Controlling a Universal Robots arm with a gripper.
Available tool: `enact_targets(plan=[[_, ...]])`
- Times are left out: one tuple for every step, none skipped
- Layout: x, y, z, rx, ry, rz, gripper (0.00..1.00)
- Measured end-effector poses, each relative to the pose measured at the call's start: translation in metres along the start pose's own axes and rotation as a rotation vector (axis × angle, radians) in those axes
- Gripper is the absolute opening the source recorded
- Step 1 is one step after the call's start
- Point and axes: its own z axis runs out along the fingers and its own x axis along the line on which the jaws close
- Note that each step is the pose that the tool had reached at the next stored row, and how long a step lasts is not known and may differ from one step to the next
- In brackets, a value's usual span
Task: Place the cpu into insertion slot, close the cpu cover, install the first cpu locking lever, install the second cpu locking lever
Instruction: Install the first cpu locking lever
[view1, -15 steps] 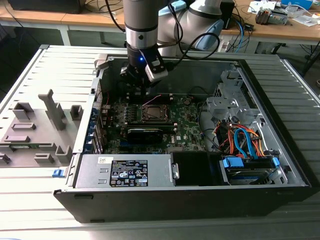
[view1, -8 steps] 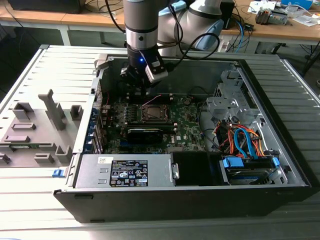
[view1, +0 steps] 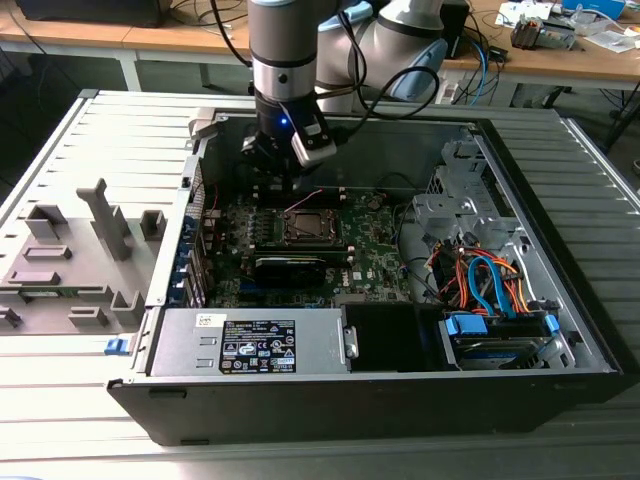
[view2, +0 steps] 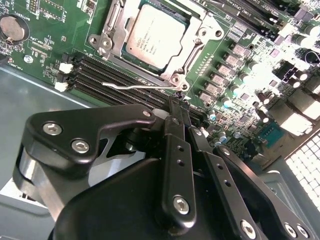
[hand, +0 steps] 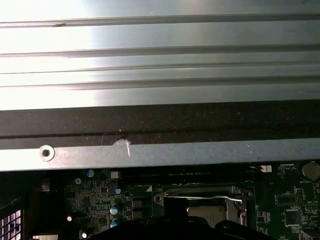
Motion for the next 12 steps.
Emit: enact_targets(plan=[[-0.0001, 0.0000, 0.0002, 0.0000, 0.0000, 0.000, 0.11], [-0.0003, 0.0000, 0.0005, 0.0000, 0.0000, 0.000, 0.11], [-0.0004, 0.0000, 0.0007, 0.0000, 0.0000, 0.000, 0.11], [-0.0006, 0.0000, 0.0010, 0.0001, 0.0000, 0.000, 0.11], [-0.0007, 0.0000, 0.0013, 0.0001, 0.0001, 0.000, 0.11], [-0.0009, 0.0000, 0.0015, 0.0000, 0.0000, 0.000, 0.11], [-0.0010, 0.0000, 0.0017, 0.0000, 0.0000, 0.000, 0.11], [-0.0012, 0.0000, 0.0020, 0.0000, 0.0000, 0.000, 0.11], [-0.0015, 0.0000, 0.0023, 0.0000, 0.0000, 0.000, 0.11], [-0.0017, -0.0001, 0.0025, 0.0000, 0.0000, 0.000, 0.11], [-0.0019, -0.0001, 0.0027, 0.0001, 0.0000, 0.000, 0.11], [-0.0023, -0.0001, 0.0032, 0.0000, 0.0000, 0.000, 0.11]])
